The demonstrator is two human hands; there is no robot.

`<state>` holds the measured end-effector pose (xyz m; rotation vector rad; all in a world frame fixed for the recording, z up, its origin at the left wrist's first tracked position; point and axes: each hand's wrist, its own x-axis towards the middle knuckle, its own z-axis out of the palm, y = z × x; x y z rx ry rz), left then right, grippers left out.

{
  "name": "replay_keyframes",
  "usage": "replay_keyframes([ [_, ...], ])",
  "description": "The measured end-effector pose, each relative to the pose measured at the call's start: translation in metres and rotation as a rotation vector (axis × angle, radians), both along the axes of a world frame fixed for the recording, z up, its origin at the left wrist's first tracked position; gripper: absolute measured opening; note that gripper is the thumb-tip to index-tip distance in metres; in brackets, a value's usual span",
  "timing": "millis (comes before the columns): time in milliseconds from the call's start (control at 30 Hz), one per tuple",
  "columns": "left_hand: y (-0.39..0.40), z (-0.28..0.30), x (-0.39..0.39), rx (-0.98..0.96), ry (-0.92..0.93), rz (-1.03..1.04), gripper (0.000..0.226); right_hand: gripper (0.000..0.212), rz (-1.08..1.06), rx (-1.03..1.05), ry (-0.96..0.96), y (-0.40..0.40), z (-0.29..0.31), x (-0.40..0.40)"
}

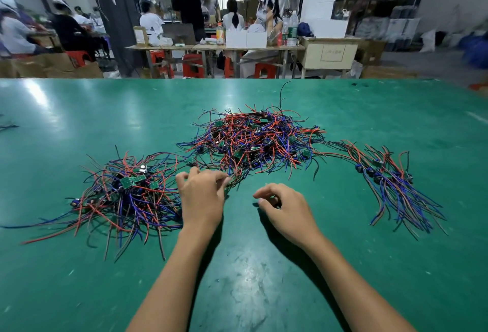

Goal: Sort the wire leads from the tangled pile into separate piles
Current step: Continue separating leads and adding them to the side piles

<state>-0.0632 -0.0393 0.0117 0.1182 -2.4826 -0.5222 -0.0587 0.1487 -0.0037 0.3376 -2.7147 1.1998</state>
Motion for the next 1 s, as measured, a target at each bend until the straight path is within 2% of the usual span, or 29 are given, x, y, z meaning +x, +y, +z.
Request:
replay_keyframes([
  [133,-0.002,0.011,0.005,0.507,-0.026,-0.297,0.024,0.011,-0.004,0.011,-0.009,0.0,0.0,0.0],
  [167,-0.002,0.013,0.005,0.552,-0.013,-0.311,0.023,0.011,-0.003,0.013,-0.008,0.0,0.0,0.0],
  [200,-0.005,0.014,0.003,0.506,0.016,-0.256,0.023,0.011,-0.003,0.012,-0.005,0.0,-0.001,0.0],
  [267,-0.02,0.014,-0.002,0.252,0.06,0.01,0.026,0.011,-0.004,0.003,-0.006,0.001,-0.003,-0.001],
  [300,-0.032,0.013,-0.003,0.149,0.019,0.134,0.029,0.011,-0.006,-0.001,-0.009,0.001,-0.003,-0.002],
  [400,-0.061,0.01,-0.01,-0.106,-0.323,0.369,0.039,0.011,-0.014,-0.016,-0.02,-0.001,-0.004,-0.005],
  [467,-0.07,0.011,-0.014,-0.26,-0.535,0.43,0.047,0.011,-0.024,-0.023,-0.031,-0.002,-0.004,-0.007],
  [600,-0.085,0.023,-0.024,-0.393,-0.757,0.507,0.047,0.012,-0.022,-0.021,-0.034,-0.002,-0.005,-0.008],
  [667,-0.086,0.024,-0.028,-0.426,-0.736,0.529,0.046,0.014,-0.024,-0.019,-0.028,-0.002,-0.005,-0.007],
  [800,-0.08,0.022,-0.047,-0.437,-0.448,0.409,0.044,0.012,-0.024,-0.013,-0.029,-0.002,-0.005,-0.008],
  [900,-0.081,0.017,-0.061,-0.421,-0.497,0.303,0.041,0.012,-0.018,-0.011,-0.03,-0.001,-0.005,-0.007],
  [1000,-0.08,0.01,-0.065,-0.362,-0.426,0.285,0.034,0.012,-0.014,-0.016,-0.035,-0.001,-0.004,-0.008],
])
